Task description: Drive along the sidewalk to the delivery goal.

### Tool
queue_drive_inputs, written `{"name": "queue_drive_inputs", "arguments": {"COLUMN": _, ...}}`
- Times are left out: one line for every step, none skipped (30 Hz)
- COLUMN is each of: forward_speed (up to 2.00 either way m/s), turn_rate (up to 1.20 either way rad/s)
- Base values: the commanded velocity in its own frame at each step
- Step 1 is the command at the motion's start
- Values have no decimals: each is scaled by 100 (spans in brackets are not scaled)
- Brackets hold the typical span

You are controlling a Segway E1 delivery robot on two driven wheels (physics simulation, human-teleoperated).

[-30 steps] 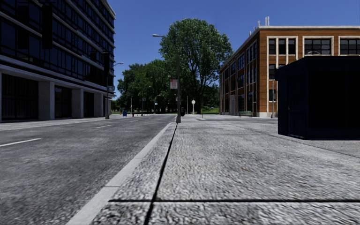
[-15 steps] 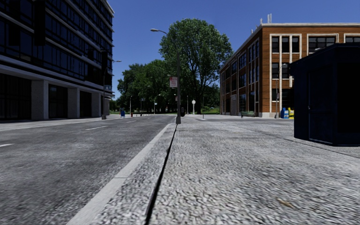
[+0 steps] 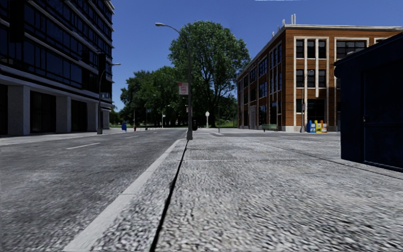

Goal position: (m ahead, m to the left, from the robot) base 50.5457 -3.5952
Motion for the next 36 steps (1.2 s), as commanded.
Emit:
{"name": "queue_drive_inputs", "arguments": {"forward_speed": 200, "turn_rate": -36}}
{"name": "queue_drive_inputs", "arguments": {"forward_speed": 200, "turn_rate": -36}}
{"name": "queue_drive_inputs", "arguments": {"forward_speed": 200, "turn_rate": -37}}
{"name": "queue_drive_inputs", "arguments": {"forward_speed": 200, "turn_rate": -37}}
{"name": "queue_drive_inputs", "arguments": {"forward_speed": 200, "turn_rate": -37}}
{"name": "queue_drive_inputs", "arguments": {"forward_speed": 200, "turn_rate": -37}}
{"name": "queue_drive_inputs", "arguments": {"forward_speed": 200, "turn_rate": -37}}
{"name": "queue_drive_inputs", "arguments": {"forward_speed": 200, "turn_rate": -37}}
{"name": "queue_drive_inputs", "arguments": {"forward_speed": 200, "turn_rate": 0}}
{"name": "queue_drive_inputs", "arguments": {"forward_speed": 200, "turn_rate": 0}}
{"name": "queue_drive_inputs", "arguments": {"forward_speed": 200, "turn_rate": 0}}
{"name": "queue_drive_inputs", "arguments": {"forward_speed": 200, "turn_rate": 0}}
{"name": "queue_drive_inputs", "arguments": {"forward_speed": 200, "turn_rate": 0}}
{"name": "queue_drive_inputs", "arguments": {"forward_speed": 200, "turn_rate": 0}}
{"name": "queue_drive_inputs", "arguments": {"forward_speed": 200, "turn_rate": 0}}
{"name": "queue_drive_inputs", "arguments": {"forward_speed": 200, "turn_rate": 0}}
{"name": "queue_drive_inputs", "arguments": {"forward_speed": 200, "turn_rate": 0}}
{"name": "queue_drive_inputs", "arguments": {"forward_speed": 200, "turn_rate": 0}}
{"name": "queue_drive_inputs", "arguments": {"forward_speed": 200, "turn_rate": 0}}
{"name": "queue_drive_inputs", "arguments": {"forward_speed": 200, "turn_rate": 0}}
{"name": "queue_drive_inputs", "arguments": {"forward_speed": 200, "turn_rate": 0}}
{"name": "queue_drive_inputs", "arguments": {"forward_speed": 200, "turn_rate": 0}}
{"name": "queue_drive_inputs", "arguments": {"forward_speed": 200, "turn_rate": 0}}
{"name": "queue_drive_inputs", "arguments": {"forward_speed": 200, "turn_rate": 0}}
{"name": "queue_drive_inputs", "arguments": {"forward_speed": 200, "turn_rate": 0}}
{"name": "queue_drive_inputs", "arguments": {"forward_speed": 200, "turn_rate": 0}}
{"name": "queue_drive_inputs", "arguments": {"forward_speed": 200, "turn_rate": 0}}
{"name": "queue_drive_inputs", "arguments": {"forward_speed": 200, "turn_rate": 0}}
{"name": "queue_drive_inputs", "arguments": {"forward_speed": 200, "turn_rate": 0}}
{"name": "queue_drive_inputs", "arguments": {"forward_speed": 200, "turn_rate": 0}}
{"name": "queue_drive_inputs", "arguments": {"forward_speed": 200, "turn_rate": -15}}
{"name": "queue_drive_inputs", "arguments": {"forward_speed": 200, "turn_rate": -43}}
{"name": "queue_drive_inputs", "arguments": {"forward_speed": 200, "turn_rate": -55}}
{"name": "queue_drive_inputs", "arguments": {"forward_speed": 200, "turn_rate": -58}}
{"name": "queue_drive_inputs", "arguments": {"forward_speed": 200, "turn_rate": -58}}
{"name": "queue_drive_inputs", "arguments": {"forward_speed": 200, "turn_rate": -58}}
